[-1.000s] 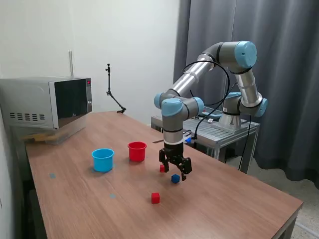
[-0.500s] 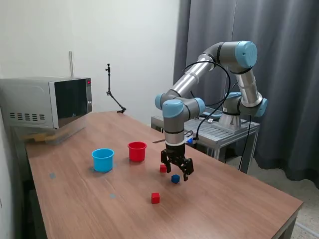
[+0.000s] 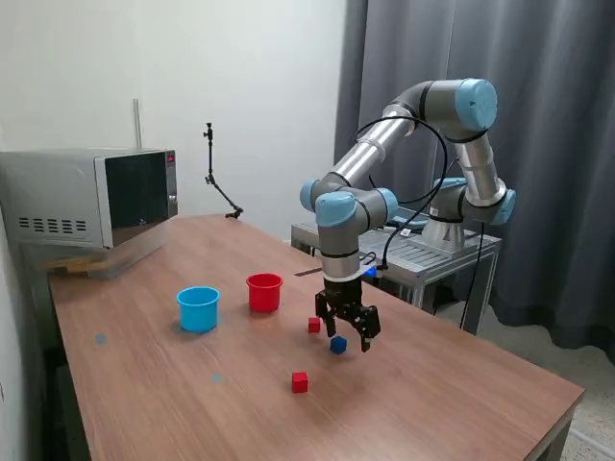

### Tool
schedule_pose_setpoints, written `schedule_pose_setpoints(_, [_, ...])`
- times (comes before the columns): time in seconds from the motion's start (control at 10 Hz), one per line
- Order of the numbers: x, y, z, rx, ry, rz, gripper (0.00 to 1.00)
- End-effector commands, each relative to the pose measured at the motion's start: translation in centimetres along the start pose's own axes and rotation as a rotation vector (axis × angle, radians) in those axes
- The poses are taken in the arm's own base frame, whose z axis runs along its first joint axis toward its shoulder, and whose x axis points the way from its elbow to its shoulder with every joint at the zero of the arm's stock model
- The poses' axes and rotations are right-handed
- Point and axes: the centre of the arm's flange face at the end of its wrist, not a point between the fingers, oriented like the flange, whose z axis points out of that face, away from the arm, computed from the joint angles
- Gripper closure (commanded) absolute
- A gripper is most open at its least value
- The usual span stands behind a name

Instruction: Place red objects in the red bin, and blue objects in the blue bin.

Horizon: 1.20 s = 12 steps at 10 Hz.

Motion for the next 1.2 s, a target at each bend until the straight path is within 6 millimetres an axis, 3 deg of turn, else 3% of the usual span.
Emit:
schedule_pose_setpoints(0.0, [0.5,-0.1,0.0,0.002,0.009,-0.005,0.0])
schedule_pose_setpoints(1.1, [-0.6,0.0,0.4,0.011,0.001,0.0,0.0])
